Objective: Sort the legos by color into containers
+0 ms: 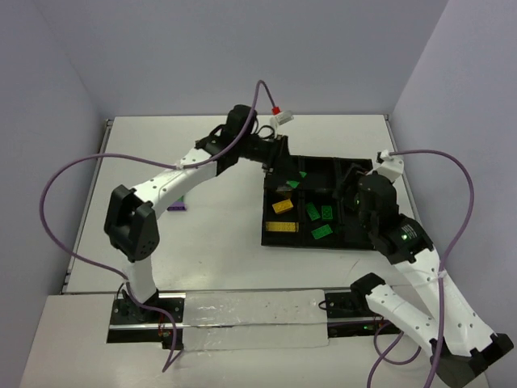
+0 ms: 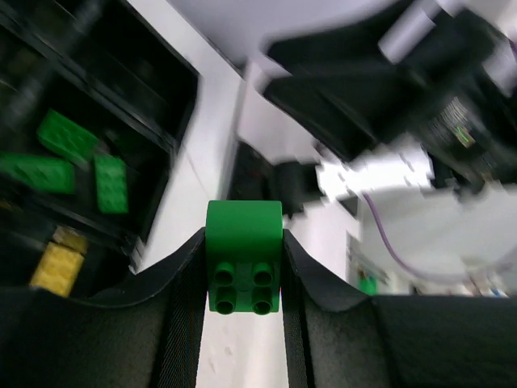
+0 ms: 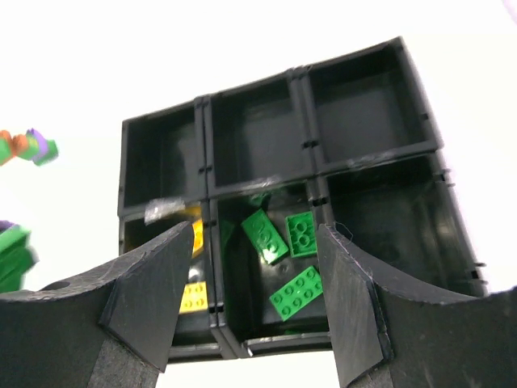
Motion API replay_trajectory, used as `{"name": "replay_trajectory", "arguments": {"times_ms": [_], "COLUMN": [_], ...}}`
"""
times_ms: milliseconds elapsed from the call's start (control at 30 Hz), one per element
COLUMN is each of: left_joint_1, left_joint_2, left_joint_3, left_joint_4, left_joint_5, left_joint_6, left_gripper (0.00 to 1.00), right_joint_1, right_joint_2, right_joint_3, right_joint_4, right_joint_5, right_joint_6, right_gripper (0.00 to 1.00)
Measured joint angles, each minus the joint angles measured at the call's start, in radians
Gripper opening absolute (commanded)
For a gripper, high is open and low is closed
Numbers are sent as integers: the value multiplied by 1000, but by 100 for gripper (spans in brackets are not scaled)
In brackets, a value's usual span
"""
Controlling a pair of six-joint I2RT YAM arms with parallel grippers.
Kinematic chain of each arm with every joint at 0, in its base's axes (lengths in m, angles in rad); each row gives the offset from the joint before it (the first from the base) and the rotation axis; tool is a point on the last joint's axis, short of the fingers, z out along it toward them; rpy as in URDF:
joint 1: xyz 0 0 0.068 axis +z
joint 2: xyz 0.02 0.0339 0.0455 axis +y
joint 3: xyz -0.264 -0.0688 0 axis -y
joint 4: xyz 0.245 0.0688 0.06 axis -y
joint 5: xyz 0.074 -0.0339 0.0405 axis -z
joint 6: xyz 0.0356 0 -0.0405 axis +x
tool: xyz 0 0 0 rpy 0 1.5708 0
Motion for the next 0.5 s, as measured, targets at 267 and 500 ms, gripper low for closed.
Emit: {"name": "replay_trajectory", "arguments": {"times_ms": [267,500], "left_joint_1": [-144,-225], "left_joint_2": [155,261], "left_joint_3": [142,168], "left_joint_4": [-124,-226], "left_joint_5": [-377,-655], "left_joint_6": [-108,-198], "left_gripper": [0,0], "right_joint_1": [-2,-3], "right_joint_2": [-180,-304], "right_joint_3": [0,0], "right_joint_4": [-14,-26], "right_joint_5": [161,251], "right_joint_6": [31,38], "right_gripper": [70,70]}}
